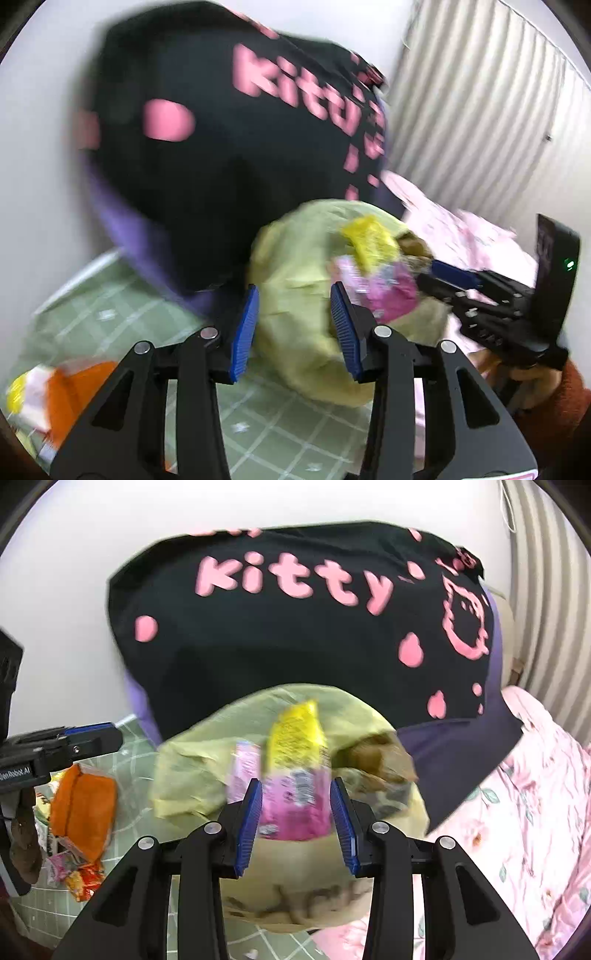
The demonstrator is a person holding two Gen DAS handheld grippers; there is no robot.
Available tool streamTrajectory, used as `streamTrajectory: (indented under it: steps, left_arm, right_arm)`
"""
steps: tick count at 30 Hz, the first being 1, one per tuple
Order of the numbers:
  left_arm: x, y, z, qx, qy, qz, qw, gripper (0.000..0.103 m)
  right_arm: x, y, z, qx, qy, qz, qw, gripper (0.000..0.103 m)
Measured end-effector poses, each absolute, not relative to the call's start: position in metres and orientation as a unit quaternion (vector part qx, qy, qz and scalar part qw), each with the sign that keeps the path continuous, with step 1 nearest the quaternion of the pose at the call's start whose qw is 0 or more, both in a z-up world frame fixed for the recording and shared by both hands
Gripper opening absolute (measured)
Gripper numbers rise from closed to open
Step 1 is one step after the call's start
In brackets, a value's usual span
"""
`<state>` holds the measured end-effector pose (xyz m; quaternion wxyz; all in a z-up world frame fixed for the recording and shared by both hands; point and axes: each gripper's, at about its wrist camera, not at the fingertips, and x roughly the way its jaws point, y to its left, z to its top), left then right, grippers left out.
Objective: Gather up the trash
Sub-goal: 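Grasp the yellow chip bag with the left gripper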
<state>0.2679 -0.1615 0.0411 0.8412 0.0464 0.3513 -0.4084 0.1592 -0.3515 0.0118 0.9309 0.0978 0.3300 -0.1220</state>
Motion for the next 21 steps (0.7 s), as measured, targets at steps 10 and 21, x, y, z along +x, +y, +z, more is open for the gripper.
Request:
streamTrajectory:
  steps: [10, 21]
  left_arm:
    - [0.262, -0.003, 0.018, -0.027, 0.320, -0.217, 0.922, 0.039]
    - [0.246, 0.174, -0.032, -0.151, 0.335, 0.006, 0.930, 0.048]
  right_arm:
    - [0.180, -0.275, 0.027, 0.081, 0.294, 0.019, 0.952, 0.053]
    - [0.216, -0.180, 0.002, 0.014, 0.344, 0.115, 0.932, 0.053]
